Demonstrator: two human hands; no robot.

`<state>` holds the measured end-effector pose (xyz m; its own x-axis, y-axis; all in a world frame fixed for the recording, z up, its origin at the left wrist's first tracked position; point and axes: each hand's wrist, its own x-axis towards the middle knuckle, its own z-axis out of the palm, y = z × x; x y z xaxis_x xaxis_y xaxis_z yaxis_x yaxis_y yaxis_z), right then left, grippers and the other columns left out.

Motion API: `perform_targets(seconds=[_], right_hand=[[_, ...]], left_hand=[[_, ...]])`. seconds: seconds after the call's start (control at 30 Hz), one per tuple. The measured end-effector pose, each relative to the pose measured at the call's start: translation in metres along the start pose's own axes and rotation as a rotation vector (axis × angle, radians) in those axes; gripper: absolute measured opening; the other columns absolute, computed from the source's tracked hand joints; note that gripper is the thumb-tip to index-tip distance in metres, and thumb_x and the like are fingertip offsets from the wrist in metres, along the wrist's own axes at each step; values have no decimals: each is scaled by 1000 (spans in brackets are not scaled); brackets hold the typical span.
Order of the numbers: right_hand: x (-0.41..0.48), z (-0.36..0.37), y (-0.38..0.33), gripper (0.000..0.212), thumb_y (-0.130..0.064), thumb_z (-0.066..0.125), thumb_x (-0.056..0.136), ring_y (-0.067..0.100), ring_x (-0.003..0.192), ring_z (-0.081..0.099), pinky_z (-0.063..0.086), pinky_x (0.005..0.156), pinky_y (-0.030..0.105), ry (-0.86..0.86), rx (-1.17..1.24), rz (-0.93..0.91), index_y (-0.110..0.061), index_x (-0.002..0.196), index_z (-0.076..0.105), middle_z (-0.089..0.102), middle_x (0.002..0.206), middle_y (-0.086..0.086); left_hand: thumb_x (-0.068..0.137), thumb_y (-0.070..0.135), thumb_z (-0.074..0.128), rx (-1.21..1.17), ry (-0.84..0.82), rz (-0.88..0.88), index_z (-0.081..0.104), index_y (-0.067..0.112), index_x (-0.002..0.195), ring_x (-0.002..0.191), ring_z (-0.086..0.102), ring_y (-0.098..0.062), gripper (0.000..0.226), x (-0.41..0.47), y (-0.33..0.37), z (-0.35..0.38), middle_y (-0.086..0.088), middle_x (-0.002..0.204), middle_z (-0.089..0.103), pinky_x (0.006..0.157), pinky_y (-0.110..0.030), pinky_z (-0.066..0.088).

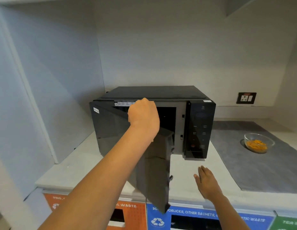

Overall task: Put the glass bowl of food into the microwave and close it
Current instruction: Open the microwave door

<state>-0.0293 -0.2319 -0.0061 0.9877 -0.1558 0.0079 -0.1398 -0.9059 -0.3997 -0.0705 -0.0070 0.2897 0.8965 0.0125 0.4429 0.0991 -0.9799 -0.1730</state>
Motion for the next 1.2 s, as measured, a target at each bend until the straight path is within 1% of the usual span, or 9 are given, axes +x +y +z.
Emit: perform_targets(seconds=[0.03,0.1,0.4,0.7,0.97,1.03,1.1,1.13,1.2], right_hand=[[0,0,-1,59,-42,23,98,22,146,7,12,119,35,0,-4,-4,-14,148,10,7,159,3],[-1,0,0,58,-42,22,99,21,146,7,11,119,34,2,-6,0,-14,149,9,6,159,3],[-1,1,-2,59,-41,22,98,22,146,7,11,119,35,-11,-39,-13,-13,148,9,6,159,3],[0,-1,-2,57,-40,21,99,23,146,9,12,119,34,-13,-75,-25,-12,148,12,9,158,5],[0,-3,-3,57,-40,22,99,22,146,10,13,119,34,-4,-79,-18,-12,148,12,10,158,4],[-1,-4,-4,57,-39,24,99,22,146,12,15,119,34,4,-73,-16,-13,148,13,11,158,4],[-1,-4,-4,56,-38,25,99,22,145,13,17,119,34,7,-53,-13,-13,148,14,11,158,4],[-1,-5,-4,56,-38,26,99,23,145,13,17,119,34,6,-48,-12,-13,148,14,11,158,4],[-1,-6,-5,57,-38,26,99,23,146,13,17,119,34,-2,-38,-12,-13,148,13,10,158,4]], left_hand=[[89,10,61,12,-12,-3,66,7,94,91,63,-23,8,-3,-8,-3,-7,95,64,56,-26,38],[89,3,55,24,-38,-15,66,4,103,103,62,-25,18,-8,-22,-7,-10,108,65,62,-29,40],[86,-3,48,144,-168,-194,63,-2,114,107,64,-35,31,-26,-81,-8,-18,117,64,86,-37,56],[88,-4,51,242,-243,-348,63,-5,113,105,65,-38,28,-27,-117,1,-17,115,66,83,-41,58],[84,-3,56,202,-169,-413,65,3,107,103,64,-29,26,-16,-141,34,-11,110,66,88,-41,55],[82,-5,58,170,-156,-429,66,3,103,99,66,-28,23,-10,-144,44,-10,104,67,81,-35,55],[81,-5,60,139,-133,-441,68,4,99,94,66,-27,22,-4,-147,52,-9,99,68,65,-28,48],[81,-4,60,129,-126,-447,67,4,99,96,66,-28,21,-1,-148,55,-10,101,68,63,-29,45],[82,-3,60,123,-121,-457,65,2,105,103,62,-32,24,5,-147,62,-15,109,65,74,-33,49]])
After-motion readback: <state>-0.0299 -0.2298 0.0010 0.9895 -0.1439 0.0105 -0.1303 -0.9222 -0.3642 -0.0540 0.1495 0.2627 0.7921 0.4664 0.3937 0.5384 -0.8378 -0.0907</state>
